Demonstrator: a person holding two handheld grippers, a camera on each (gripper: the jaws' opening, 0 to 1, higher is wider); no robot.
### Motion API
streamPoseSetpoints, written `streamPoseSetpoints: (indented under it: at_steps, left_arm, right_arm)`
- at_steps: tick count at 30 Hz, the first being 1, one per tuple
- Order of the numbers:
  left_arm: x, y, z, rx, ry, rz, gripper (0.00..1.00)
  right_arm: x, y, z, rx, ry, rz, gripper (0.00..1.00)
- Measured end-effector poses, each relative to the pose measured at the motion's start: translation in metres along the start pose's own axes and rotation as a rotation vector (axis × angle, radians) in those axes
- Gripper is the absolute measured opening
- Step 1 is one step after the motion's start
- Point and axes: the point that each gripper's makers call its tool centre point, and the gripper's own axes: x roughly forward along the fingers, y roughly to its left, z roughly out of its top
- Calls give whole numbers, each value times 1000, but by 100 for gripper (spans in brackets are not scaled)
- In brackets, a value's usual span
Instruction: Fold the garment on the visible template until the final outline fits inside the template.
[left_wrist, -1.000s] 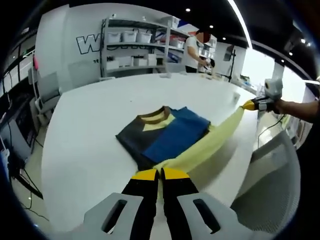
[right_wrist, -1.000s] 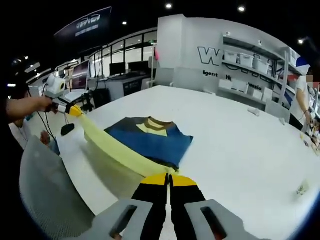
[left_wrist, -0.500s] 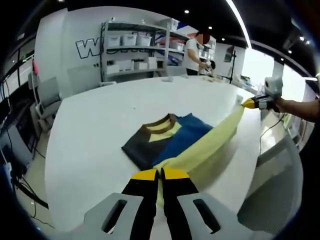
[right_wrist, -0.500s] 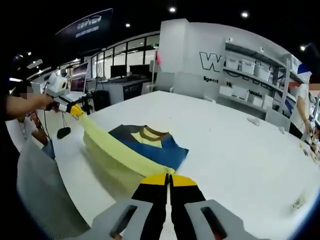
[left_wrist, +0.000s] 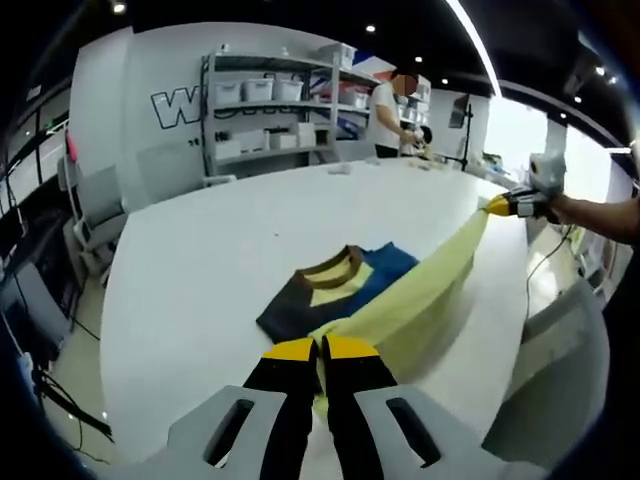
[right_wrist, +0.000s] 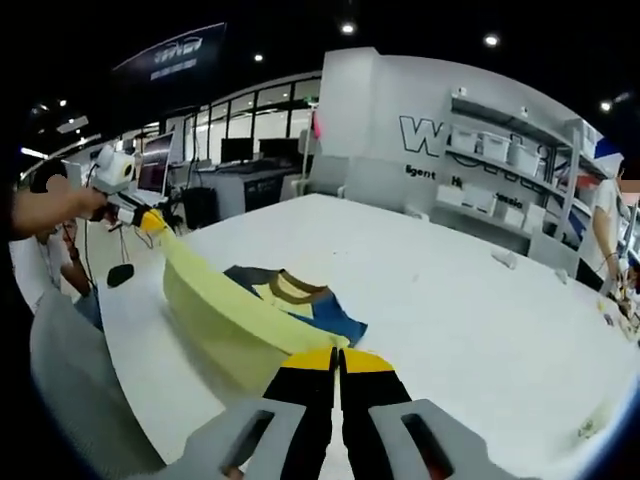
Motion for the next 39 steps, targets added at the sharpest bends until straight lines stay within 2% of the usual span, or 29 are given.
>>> streamPoseSetpoints:
  at_steps: [8,21,31,39]
  left_arm:
    - [6,9,16,2,-16,11,1]
    - [26,23,29,-24,-31,20,1]
    - [42,37,31,-42,-17,20,1]
    - [45,43,43,-41,-29,21,1]
  right_arm:
    - [10,-9,12,-16,-14,-4,0]
    - [38,-27,18,-13,-25,-15,0]
    - [60,-36,19,-14,-14,-16,0]
    - [65,-42,33,15,-46,-15,0]
